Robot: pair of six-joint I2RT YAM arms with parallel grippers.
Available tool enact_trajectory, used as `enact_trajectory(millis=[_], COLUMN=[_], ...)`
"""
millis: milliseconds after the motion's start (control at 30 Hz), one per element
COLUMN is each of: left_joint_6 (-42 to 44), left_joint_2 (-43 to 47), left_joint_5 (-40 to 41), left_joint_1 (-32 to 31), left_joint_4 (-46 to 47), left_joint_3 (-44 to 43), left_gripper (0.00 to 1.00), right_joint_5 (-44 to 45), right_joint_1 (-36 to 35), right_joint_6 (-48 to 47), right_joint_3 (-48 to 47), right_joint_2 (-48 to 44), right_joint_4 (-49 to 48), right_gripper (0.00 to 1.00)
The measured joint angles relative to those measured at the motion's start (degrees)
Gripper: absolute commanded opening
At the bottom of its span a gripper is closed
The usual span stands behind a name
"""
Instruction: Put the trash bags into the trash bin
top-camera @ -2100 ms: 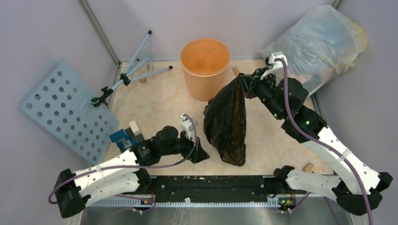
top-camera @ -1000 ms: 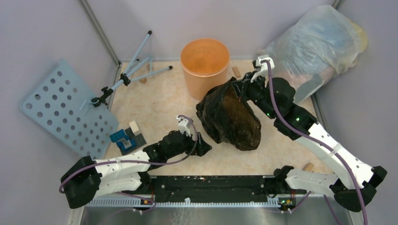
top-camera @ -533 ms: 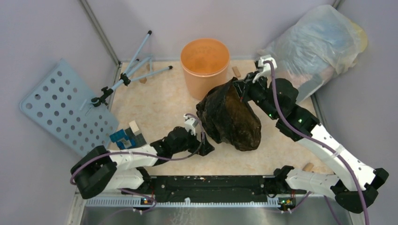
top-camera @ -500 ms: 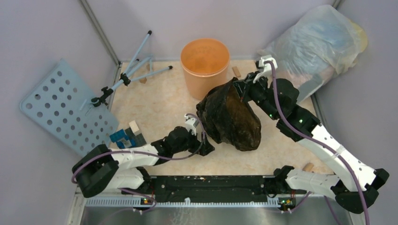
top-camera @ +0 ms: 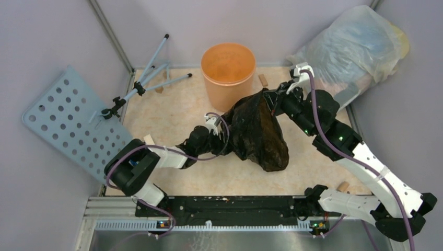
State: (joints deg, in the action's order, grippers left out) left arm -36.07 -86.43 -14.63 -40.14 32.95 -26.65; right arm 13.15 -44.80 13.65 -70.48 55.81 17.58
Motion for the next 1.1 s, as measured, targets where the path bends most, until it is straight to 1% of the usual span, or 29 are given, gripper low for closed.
enact_trajectory(millis=[33,100,133,200,300,433,567,667,833,1000,1033,1067,1100], left_joint_6=[0.4,1.1,1.8,3.1,4.5,5.7,6.9,7.6,7.3,7.1,7.1,7.3,7.4], left_joint_2=[-1.3,-3.4,-4.5,-6.9,-8.8,-10.2,-12.4,-15.5,-21.0,-27.2,-27.4,-27.4,-27.0], left_joint_5=[-0.5,-1.0,-1.2,-1.2,-1.2,-1.2,-1.7,-3.8,-10.1,-15.3,-15.6,-15.9,-15.8], left_joint_1=[1.0,2.4,3.1,4.2,5.4,7.4,8.9,9.4,9.3,8.2,7.8,7.5,7.3], left_joint_4=[0.6,0.6,0.0,-1.2,-1.6,-1.7,-2.9,-3.3,0.5,1.5,1.7,1.6,1.8], left_joint_3=[-0.6,-2.1,-3.2,-6.3,-9.3,-10.9,-13.6,-18.2,-24.3,-31.2,-31.4,-31.2,-30.8], left_gripper=[0.44,0.36,0.34,0.33,0.36,0.39,0.47,0.49,0.49,0.59,0.62,0.68,0.73], right_joint_5=[0.0,0.0,0.0,0.2,0.4,0.9,0.6,-1.3,-7.1,-10.6,-10.9,-11.2,-11.3], right_joint_1=[0.0,0.0,0.0,0.0,0.0,0.0,0.0,0.0,0.0,0.0,0.0,0.0,0.0], right_joint_6=[0.0,0.0,0.0,0.0,-0.1,-0.5,-0.5,0.5,2.5,3.1,3.1,3.1,3.1], right_joint_3=[0.0,0.4,0.7,0.7,0.7,0.7,0.7,0.7,0.8,2.0,2.3,2.4,2.5], right_joint_2=[-0.1,-0.4,-0.7,-1.1,-2.2,-3.9,-5.1,-5.4,-5.4,-5.3,-5.3,-5.1,-5.0], right_joint_4=[0.0,0.0,0.1,0.5,0.9,1.4,2.2,2.2,1.3,-0.9,-1.2,-1.3,-1.6], right_gripper=[0.0,0.0,0.0,0.0,0.0,0.0,0.0,0.0,0.0,0.0,0.0,0.0,0.0])
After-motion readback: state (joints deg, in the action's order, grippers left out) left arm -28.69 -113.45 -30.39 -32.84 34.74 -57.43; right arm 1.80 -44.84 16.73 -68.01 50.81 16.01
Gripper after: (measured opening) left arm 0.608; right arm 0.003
